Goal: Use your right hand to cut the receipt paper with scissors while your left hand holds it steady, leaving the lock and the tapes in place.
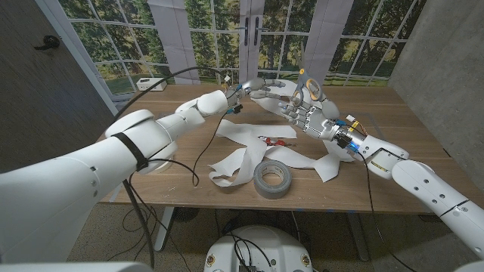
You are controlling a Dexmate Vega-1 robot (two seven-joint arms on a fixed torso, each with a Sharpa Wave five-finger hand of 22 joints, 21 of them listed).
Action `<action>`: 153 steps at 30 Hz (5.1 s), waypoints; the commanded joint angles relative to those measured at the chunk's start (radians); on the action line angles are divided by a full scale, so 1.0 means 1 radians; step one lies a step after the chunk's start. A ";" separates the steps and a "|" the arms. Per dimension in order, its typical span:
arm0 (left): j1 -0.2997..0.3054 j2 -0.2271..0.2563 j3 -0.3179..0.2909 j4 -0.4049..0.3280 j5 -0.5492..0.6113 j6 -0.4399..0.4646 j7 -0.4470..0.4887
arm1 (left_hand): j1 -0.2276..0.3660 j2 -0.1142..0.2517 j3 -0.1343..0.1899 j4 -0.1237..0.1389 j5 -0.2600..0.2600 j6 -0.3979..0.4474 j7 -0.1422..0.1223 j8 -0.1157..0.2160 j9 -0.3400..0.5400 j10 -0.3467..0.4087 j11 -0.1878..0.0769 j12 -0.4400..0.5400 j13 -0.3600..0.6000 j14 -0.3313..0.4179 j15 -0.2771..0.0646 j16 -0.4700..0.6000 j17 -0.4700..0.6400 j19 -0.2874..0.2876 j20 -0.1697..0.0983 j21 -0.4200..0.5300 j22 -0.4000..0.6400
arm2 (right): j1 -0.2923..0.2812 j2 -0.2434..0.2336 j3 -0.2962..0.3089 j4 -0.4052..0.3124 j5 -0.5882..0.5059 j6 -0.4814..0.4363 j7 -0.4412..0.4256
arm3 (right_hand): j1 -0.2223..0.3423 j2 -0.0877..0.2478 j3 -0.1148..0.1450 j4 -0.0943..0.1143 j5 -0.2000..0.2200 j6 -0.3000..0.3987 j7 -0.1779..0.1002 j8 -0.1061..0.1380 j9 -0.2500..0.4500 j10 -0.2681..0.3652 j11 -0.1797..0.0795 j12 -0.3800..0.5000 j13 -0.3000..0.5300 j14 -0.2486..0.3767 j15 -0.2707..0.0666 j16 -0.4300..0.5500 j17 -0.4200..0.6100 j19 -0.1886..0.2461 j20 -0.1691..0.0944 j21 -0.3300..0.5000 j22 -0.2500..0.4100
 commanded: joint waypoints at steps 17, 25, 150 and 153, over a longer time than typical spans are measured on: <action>-0.045 -0.052 0.103 0.008 0.022 0.165 0.017 | 0.000 -0.001 -0.011 0.001 -0.001 0.006 0.031 -0.002 -0.007 -0.030 0.011 0.001 -0.020 -0.029 -0.018 0.002 0.002 -0.012 0.011 -0.017 0.001 | -0.069 -0.023 0.042 -0.049 -0.005 0.031 -0.011 | -0.002 0.008 -0.005 -0.001 -0.002 -0.015 0.033 -0.003 0.000 -0.014 -0.001 0.006 -0.008 -0.007 -0.040 0.012 0.002 0.000 -0.005 -0.011 0.006; -0.058 -0.065 0.136 0.010 0.040 0.200 0.049 | 0.000 0.000 -0.013 0.000 0.000 -0.019 0.027 -0.010 -0.011 -0.048 0.016 -0.001 -0.030 -0.046 -0.012 0.001 0.002 -0.016 0.008 -0.025 0.001 | -0.081 -0.025 0.048 -0.057 -0.008 0.037 -0.016 | 0.000 0.009 -0.006 -0.002 -0.003 -0.014 0.032 -0.004 -0.002 -0.013 -0.001 0.007 -0.011 -0.009 -0.042 0.013 0.001 0.000 -0.004 -0.014 0.006; -0.189 -0.224 0.586 -0.061 0.500 0.662 0.227 | -0.003 0.011 -0.046 0.001 0.008 -0.132 -0.003 -0.007 -0.030 0.042 0.055 0.022 -0.155 -0.093 -0.006 0.005 -0.003 -0.033 -0.053 -0.209 -0.007 | -0.138 -0.029 0.101 -0.097 -0.004 0.038 -0.064 | 0.013 0.032 -0.013 -0.008 -0.013 0.003 0.029 0.003 0.007 -0.010 0.001 0.012 -0.054 -0.017 -0.042 0.028 -0.008 0.014 -0.002 -0.065 0.008; -0.188 -0.228 0.592 -0.061 0.500 0.670 0.224 | -0.004 0.011 -0.046 0.001 0.008 -0.131 -0.003 -0.006 -0.030 0.049 0.052 0.025 -0.156 -0.089 -0.006 0.006 -0.003 -0.031 -0.054 -0.209 -0.007 | -0.139 -0.030 0.103 -0.099 -0.005 0.039 -0.067 | 0.014 0.032 -0.013 -0.008 -0.013 0.002 0.030 0.004 0.008 -0.010 0.001 0.012 -0.055 -0.018 -0.039 0.028 -0.008 0.014 -0.002 -0.066 0.008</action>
